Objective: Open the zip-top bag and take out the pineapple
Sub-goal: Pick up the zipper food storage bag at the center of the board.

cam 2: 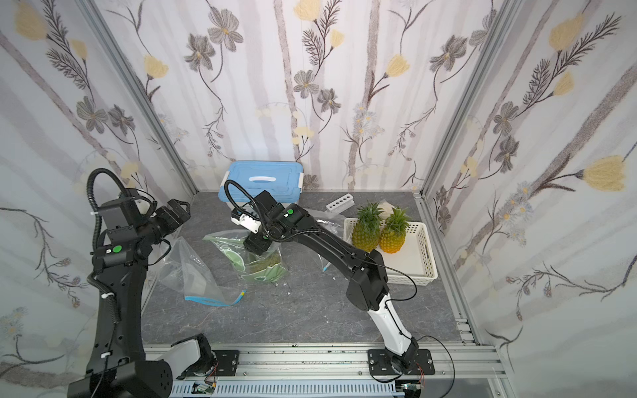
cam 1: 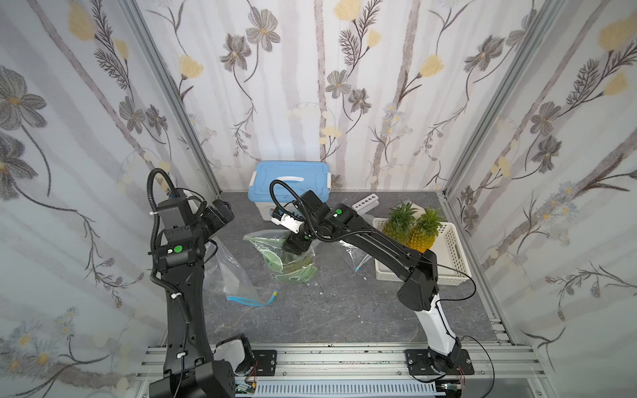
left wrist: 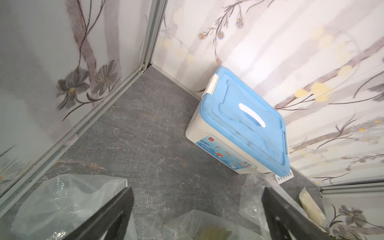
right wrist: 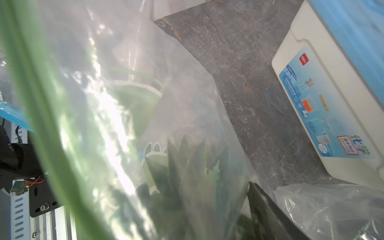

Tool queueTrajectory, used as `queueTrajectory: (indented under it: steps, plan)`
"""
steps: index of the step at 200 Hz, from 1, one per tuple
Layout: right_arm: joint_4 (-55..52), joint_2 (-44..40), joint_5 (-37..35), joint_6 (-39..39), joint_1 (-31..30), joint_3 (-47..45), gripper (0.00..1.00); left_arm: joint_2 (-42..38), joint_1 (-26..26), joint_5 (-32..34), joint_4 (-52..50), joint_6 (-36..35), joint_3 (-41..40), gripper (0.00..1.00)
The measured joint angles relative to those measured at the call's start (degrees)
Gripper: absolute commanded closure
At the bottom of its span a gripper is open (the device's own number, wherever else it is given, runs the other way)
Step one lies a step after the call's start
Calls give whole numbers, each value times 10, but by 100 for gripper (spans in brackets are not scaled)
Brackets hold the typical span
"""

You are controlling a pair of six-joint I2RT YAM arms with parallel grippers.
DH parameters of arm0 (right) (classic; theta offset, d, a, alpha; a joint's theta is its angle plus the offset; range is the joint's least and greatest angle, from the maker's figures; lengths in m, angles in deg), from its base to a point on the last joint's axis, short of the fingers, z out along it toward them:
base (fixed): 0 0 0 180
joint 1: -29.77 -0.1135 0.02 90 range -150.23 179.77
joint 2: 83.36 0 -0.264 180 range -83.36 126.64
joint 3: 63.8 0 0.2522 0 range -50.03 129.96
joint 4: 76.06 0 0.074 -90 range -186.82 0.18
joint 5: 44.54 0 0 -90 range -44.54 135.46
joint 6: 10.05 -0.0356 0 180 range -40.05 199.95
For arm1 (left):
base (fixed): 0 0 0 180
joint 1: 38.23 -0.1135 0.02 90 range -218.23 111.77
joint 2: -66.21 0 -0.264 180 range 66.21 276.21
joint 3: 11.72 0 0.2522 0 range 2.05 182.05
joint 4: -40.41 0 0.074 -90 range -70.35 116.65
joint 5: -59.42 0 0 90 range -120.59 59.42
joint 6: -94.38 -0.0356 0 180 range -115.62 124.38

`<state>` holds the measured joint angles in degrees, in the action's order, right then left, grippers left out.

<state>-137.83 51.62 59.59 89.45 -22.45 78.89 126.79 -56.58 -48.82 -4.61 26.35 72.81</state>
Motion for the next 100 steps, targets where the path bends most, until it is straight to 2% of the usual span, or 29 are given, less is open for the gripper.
queueTrajectory:
  steps: [5,19,27,48,76,100]
  plan:
    - [2,4,3,0,0,1,39,-14,0,-1,-2,4,-6,0]
    - [8,12,11,0,1,3,68,-45,0,0,-4,5,-20,0]
    - [12,15,11,-3,1,4,81,-60,0,0,-5,5,-28,0]
    - [15,17,17,-22,2,5,100,-87,0,0,-10,5,-38,0]
    - [16,-5,-10,-88,3,-15,100,-97,0,0,-18,5,-50,0]
    - [-9,-60,-67,-210,-4,-68,100,-111,0,-1,-20,5,-71,0]
